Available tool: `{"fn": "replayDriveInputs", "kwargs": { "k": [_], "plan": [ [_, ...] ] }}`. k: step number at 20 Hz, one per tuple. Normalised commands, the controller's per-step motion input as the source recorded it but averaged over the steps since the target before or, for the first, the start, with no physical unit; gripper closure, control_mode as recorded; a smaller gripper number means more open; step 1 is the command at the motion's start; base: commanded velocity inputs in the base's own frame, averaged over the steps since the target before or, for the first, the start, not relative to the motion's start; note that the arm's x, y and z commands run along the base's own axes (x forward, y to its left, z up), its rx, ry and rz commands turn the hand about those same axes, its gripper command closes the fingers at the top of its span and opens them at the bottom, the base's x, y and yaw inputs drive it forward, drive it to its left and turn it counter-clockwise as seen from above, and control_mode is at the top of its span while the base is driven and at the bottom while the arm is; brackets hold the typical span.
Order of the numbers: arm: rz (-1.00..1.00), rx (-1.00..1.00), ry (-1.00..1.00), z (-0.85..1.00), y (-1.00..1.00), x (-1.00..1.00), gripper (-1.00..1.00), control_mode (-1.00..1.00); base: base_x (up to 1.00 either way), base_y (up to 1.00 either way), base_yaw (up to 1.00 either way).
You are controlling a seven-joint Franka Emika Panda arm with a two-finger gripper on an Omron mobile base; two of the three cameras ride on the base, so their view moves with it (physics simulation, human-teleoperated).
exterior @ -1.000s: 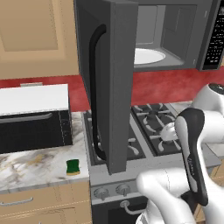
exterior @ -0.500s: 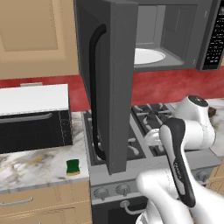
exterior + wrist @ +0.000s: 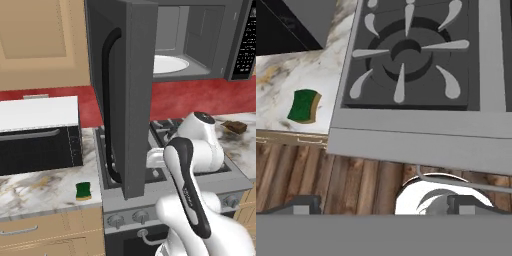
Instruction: Place the sponge inside the microwave to prepare for sanitizing.
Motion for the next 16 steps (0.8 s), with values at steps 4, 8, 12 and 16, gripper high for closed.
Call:
{"fn": "replayDriveInputs", "kwargs": {
  "k": [4, 8, 12, 16],
  "plan": [
    [0.00, -0.05, -0.17, -0.36, 0.75, 0.04, -1.00, -1.00, 0.00, 0.00, 0.00],
    [0.00, -0.04, -0.23, -0.45, 0.64, 0.15, -1.00, -1.00, 0.00, 0.00, 0.00],
    [0.00, 0.00, -0.30, -0.33, 0.33, 0.29, -1.00, -1.00, 0.00, 0.00, 0.00],
    [0.03, 0.00, -0.15, -0.47, 0.02, 0.36, -1.00, -1.00, 0.00, 0.00, 0.00]
  ]
}}
